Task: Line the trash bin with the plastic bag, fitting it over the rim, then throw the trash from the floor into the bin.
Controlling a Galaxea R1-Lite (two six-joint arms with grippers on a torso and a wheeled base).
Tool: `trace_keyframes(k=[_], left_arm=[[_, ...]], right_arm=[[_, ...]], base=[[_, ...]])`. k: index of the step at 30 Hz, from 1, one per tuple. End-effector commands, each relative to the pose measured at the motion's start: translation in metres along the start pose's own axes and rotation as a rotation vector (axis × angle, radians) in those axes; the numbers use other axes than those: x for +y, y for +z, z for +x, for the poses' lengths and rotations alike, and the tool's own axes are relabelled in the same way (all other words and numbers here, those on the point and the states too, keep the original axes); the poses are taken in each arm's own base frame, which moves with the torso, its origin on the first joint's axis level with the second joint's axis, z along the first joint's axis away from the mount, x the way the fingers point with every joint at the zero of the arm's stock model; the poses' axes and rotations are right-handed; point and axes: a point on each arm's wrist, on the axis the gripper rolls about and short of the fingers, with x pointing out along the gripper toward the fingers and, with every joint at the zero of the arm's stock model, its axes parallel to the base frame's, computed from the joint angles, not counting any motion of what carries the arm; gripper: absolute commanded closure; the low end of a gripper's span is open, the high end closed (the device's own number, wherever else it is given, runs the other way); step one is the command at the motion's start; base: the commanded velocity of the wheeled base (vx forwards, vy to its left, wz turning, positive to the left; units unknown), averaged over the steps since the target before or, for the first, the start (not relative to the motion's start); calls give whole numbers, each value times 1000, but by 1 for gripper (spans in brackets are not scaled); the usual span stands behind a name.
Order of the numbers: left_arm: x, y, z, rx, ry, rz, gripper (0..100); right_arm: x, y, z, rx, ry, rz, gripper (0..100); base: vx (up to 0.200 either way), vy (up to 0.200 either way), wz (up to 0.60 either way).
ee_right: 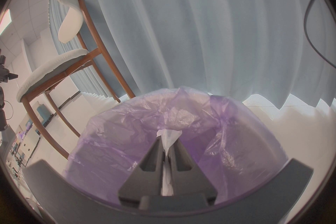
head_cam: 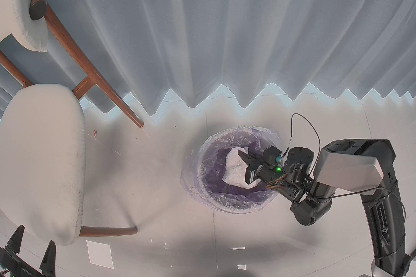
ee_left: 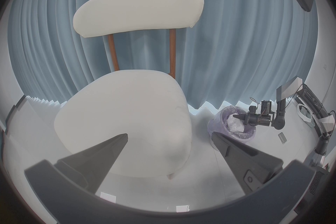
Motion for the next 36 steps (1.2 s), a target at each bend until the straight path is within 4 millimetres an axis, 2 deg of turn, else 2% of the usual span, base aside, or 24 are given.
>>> trace_keyframes(k=[1,17,18,25,30,36], left_arm=[[0,-4,0,1,1,0,0],[0,-4,0,3,0,0,0],[0,-4,0,3,0,0,0],[0,-4,0,3,-2,0,0],[0,-4,0,3,-2,0,0],[0,-4,0,3,-3,0,0]], right_arm=[[-4,-11,3,4,-8,1,100],[-5,-14,12,-14,-11,4,100],[-5,-14,12,-14,-11,4,0],[-4,-8,8,-15,-11,13,0],[1,4,-7,5,-15,14,0],[4,47,-36,-32,-16,7,0]], base=[[0,0,0],[0,0,0],[0,0,0],[0,0,0],[0,0,0],[0,0,0]])
